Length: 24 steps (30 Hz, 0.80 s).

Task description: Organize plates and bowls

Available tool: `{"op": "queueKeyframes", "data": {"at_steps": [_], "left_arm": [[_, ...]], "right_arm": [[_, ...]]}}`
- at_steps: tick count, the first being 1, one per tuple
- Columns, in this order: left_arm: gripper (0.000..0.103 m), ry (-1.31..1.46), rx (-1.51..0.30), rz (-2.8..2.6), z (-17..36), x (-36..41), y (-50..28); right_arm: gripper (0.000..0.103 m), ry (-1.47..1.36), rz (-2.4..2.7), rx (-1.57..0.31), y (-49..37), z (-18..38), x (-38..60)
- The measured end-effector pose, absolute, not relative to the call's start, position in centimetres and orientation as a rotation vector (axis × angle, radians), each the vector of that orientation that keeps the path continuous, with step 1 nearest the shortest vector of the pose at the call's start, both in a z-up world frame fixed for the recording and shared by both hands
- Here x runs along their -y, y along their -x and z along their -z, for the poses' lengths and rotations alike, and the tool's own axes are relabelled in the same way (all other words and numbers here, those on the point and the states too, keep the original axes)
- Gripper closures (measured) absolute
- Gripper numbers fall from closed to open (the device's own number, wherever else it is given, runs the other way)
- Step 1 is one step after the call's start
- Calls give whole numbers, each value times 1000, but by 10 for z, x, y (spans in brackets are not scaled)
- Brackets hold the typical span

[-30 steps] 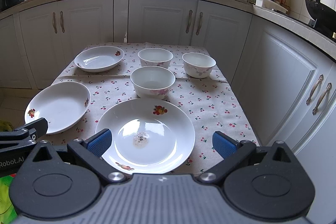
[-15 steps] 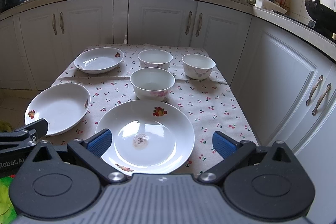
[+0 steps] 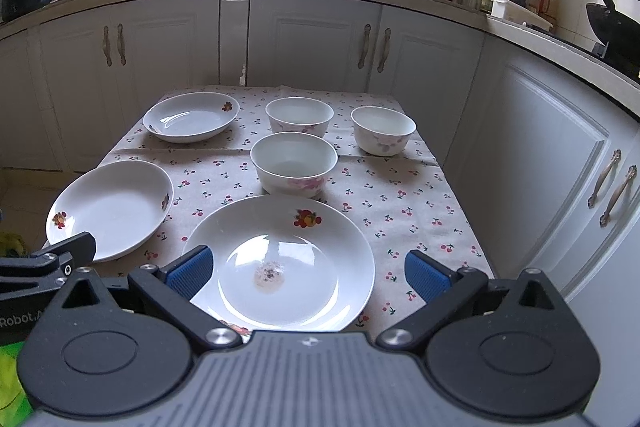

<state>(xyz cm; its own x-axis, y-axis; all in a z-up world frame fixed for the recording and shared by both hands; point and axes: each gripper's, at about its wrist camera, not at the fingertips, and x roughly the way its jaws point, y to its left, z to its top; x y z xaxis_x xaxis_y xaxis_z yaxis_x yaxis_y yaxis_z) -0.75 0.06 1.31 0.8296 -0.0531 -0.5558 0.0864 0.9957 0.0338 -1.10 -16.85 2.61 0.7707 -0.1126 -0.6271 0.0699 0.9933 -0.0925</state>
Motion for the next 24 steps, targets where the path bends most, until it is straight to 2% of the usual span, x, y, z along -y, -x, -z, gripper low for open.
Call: {"op": "queueKeyframes", "data": {"at_steps": [17,24], "left_arm": [[1,-69,-531,111,-5,-10,-12],[1,-66,-563,100,6,-20,-33]], "right_arm": [[0,138,12,-668,-16,-19,164],[0,164,-41,-640,-34,-22,163]]}}
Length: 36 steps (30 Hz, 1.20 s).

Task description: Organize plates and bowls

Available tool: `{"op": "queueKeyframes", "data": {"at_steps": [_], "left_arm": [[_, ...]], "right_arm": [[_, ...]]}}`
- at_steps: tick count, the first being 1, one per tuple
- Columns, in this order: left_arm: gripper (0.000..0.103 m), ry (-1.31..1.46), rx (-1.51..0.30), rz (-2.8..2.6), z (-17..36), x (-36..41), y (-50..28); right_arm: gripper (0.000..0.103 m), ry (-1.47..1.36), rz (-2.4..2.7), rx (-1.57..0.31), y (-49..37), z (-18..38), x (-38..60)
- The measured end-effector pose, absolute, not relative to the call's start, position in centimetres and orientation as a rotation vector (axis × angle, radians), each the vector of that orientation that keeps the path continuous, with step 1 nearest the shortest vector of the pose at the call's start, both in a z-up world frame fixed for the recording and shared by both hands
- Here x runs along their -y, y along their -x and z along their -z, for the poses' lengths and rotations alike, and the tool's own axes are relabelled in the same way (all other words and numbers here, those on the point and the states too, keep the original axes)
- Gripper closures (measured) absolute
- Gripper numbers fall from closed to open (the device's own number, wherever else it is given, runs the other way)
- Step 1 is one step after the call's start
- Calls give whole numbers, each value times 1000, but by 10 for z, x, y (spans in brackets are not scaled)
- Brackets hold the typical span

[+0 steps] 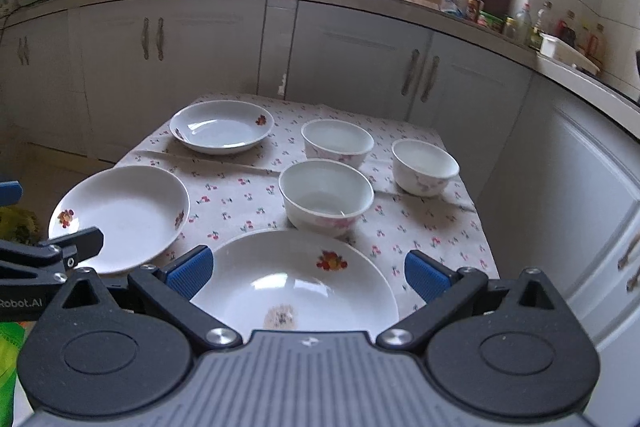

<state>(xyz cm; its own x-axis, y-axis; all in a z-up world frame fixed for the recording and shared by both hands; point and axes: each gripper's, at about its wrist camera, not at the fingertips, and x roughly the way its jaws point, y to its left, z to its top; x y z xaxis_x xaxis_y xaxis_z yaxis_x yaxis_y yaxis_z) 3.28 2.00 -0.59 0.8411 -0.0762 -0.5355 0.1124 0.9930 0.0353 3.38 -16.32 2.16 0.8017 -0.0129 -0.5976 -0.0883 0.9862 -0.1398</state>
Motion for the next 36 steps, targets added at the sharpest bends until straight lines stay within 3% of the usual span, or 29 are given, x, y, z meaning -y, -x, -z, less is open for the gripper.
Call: {"op": "queueKeyframes", "data": {"at_steps": [17,36], "left_arm": [[1,-144,-617,253,33,-64,-67],[1,-294,-749,434,82,-103,-91]], "right_arm": [[0,129,-331,-693,-96,-22,128],[0,106,-503,-934,-171,26,81]]}}
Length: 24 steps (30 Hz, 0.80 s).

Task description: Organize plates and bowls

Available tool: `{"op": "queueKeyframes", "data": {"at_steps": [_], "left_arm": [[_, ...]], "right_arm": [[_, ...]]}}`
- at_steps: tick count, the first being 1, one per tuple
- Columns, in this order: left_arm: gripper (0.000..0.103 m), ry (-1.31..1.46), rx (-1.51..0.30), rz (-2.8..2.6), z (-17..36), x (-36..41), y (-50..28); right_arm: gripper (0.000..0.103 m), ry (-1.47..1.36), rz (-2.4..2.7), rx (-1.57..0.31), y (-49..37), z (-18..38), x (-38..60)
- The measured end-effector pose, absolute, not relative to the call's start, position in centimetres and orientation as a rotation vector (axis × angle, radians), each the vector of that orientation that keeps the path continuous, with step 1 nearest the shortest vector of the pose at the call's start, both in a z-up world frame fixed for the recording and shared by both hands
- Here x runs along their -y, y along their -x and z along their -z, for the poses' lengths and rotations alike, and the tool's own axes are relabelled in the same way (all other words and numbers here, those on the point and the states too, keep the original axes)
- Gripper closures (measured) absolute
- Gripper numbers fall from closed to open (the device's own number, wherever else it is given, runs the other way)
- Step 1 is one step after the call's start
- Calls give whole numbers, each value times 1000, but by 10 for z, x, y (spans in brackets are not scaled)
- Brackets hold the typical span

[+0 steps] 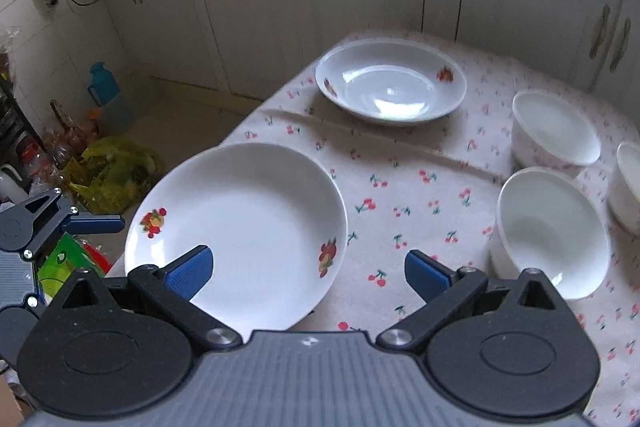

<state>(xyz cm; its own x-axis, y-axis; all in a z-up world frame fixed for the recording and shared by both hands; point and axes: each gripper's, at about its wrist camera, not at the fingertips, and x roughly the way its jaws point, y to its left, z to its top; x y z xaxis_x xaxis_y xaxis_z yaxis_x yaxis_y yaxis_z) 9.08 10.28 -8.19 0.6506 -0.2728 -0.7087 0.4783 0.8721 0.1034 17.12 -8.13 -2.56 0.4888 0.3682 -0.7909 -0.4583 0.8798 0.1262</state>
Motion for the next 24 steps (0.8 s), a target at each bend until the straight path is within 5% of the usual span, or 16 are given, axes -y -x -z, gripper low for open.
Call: {"op": "queueKeyframes", "data": {"at_steps": [8,19,24], "left_arm": [[1,-367,-763,518,87,-111,-111],[1,-400,-782,627,93,-119,-129],[1,-398,-788,656,93,-121,-133]], "right_arm": [[1,49,-493,-991,-191,41,77],[32,53,-508,-1061,-210,61,65],[37,44,-513,-1071,-218,64,63]]}}
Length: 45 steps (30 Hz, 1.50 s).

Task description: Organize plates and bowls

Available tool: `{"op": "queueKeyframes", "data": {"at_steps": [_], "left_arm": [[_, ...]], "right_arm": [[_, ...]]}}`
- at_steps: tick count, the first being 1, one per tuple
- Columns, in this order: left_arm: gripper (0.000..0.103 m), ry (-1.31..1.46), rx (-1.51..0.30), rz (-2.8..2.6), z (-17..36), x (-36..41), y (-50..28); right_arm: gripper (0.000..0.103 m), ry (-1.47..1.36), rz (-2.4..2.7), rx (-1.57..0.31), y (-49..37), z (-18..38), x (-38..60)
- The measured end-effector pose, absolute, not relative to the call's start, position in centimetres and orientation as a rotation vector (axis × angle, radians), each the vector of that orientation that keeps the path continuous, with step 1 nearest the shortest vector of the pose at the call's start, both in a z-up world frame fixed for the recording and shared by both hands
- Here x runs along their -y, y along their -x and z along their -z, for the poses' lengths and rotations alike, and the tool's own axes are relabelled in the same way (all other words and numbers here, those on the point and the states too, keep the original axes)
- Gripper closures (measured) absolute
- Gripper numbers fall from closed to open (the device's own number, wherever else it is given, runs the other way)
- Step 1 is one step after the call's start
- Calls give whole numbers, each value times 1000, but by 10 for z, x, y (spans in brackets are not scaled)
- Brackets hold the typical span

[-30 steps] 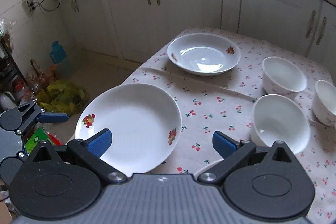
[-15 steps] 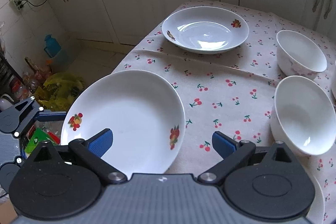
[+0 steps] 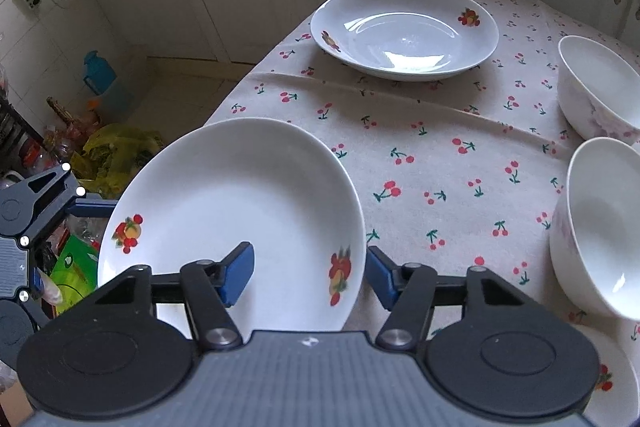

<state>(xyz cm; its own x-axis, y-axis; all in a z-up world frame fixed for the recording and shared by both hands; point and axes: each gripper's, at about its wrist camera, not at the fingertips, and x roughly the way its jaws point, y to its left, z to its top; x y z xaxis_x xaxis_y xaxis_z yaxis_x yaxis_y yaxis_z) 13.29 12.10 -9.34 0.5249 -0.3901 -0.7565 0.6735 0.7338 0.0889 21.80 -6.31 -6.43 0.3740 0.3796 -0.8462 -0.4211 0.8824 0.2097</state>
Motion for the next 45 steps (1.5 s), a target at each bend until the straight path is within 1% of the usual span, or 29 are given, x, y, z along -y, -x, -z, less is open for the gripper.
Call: {"op": "queueKeyframes", "data": {"at_steps": [9,26,35,45], "left_arm": [[1,-403,-791,678,94,-122,-136],[1,-383,-807,677,90,-117,-146],[1,-406,-775,708,86,-102,-162],[1,-427,-775,736,94,-85,-180]], "right_arm": [[39,27,-540,-1071,-229,66,59],[39,0,-536,-1051,-233,60,64],[39,-10,-490,-1027,-239,55,81],[39,-24,-439,-1026,-248,59,96]]}}
